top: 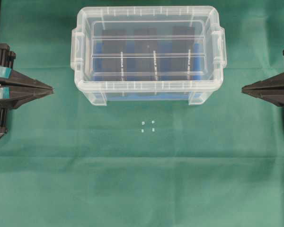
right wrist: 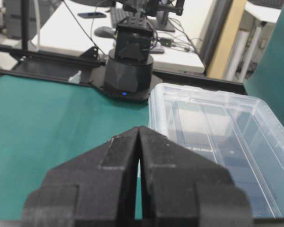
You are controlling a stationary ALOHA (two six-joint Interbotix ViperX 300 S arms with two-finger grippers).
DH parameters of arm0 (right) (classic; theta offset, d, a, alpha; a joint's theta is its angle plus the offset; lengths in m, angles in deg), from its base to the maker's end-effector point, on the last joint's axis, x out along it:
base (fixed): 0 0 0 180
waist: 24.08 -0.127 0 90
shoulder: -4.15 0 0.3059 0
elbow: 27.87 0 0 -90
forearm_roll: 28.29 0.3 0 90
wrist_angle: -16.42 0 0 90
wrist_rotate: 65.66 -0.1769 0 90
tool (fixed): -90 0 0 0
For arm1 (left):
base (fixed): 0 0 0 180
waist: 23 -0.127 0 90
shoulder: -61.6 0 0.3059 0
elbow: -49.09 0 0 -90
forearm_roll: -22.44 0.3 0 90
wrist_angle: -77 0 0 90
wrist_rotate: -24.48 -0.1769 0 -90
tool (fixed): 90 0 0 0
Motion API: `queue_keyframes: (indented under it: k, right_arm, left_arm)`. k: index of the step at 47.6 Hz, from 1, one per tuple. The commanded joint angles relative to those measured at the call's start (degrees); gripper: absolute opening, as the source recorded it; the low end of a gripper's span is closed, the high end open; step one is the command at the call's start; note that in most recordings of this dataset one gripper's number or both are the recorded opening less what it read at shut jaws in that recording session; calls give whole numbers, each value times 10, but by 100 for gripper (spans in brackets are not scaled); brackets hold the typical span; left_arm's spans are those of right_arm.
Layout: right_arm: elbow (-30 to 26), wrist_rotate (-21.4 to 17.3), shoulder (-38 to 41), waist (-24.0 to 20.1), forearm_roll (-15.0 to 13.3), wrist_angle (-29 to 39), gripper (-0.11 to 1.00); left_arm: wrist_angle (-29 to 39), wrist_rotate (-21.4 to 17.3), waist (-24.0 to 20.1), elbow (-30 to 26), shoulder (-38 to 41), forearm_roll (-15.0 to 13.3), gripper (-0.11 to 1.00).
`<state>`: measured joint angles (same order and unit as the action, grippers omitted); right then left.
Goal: Clamp the lid of the box with both arms, then lift and open it.
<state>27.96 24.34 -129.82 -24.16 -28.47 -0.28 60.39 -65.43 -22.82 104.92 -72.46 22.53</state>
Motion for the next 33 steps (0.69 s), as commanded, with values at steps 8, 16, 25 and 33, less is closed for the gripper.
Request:
queue_keyframes:
  k: [8, 16, 25, 33]
  right_arm:
    - [-34, -1, 19, 0, 1, 61, 0]
    - [-61, 0, 19, 0, 0, 117, 0]
    - [-70, 2, 20, 24, -1, 131, 0]
    - [-74, 3, 24, 71, -2, 131, 0]
  left_arm:
    - [61, -6, -2, -25, -10, 6, 0]
    - [83, -6, -3, -26, -26, 6, 0]
    - [91, -6, -19, -29, -29, 6, 0]
    - [91, -7, -62, -33, -25, 7, 0]
